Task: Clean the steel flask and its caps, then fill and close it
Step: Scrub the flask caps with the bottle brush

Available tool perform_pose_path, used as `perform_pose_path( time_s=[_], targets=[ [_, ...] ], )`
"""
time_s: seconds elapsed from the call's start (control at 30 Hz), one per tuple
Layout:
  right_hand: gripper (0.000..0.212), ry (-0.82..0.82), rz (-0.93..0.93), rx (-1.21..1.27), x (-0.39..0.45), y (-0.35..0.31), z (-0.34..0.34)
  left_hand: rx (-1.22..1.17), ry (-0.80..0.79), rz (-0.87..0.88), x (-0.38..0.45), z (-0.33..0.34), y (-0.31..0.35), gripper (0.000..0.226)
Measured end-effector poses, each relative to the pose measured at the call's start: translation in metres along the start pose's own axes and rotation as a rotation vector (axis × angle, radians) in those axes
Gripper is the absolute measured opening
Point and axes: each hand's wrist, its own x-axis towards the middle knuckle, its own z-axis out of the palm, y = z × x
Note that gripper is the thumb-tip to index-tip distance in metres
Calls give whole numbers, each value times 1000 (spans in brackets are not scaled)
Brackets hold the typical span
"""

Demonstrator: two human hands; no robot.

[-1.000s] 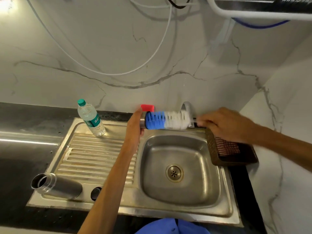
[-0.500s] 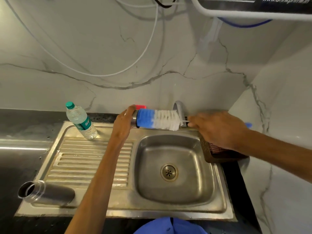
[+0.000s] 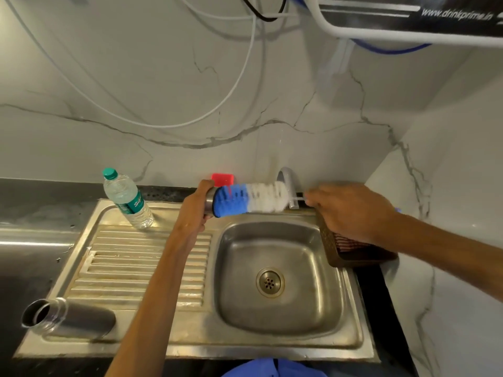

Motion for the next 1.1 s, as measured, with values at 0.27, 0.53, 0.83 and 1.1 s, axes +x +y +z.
perform_pose_path(
  time_s=[0.27, 0.53, 0.83, 1.1],
  targets=[
    [19, 66, 129, -2, -15, -22, -25, 170, 3, 120, 6, 2, -11, 46],
    [40, 470, -265, -557, -53, -42, 44, -154, -185, -385, 12, -3, -18, 58],
    [20, -94, 594, 1381, -35, -2, 18, 1, -231, 219, -3, 4, -30, 41],
    [26, 390, 220, 672, -61, -40, 46, -501, -98, 71, 0, 27, -50, 52]
  ],
)
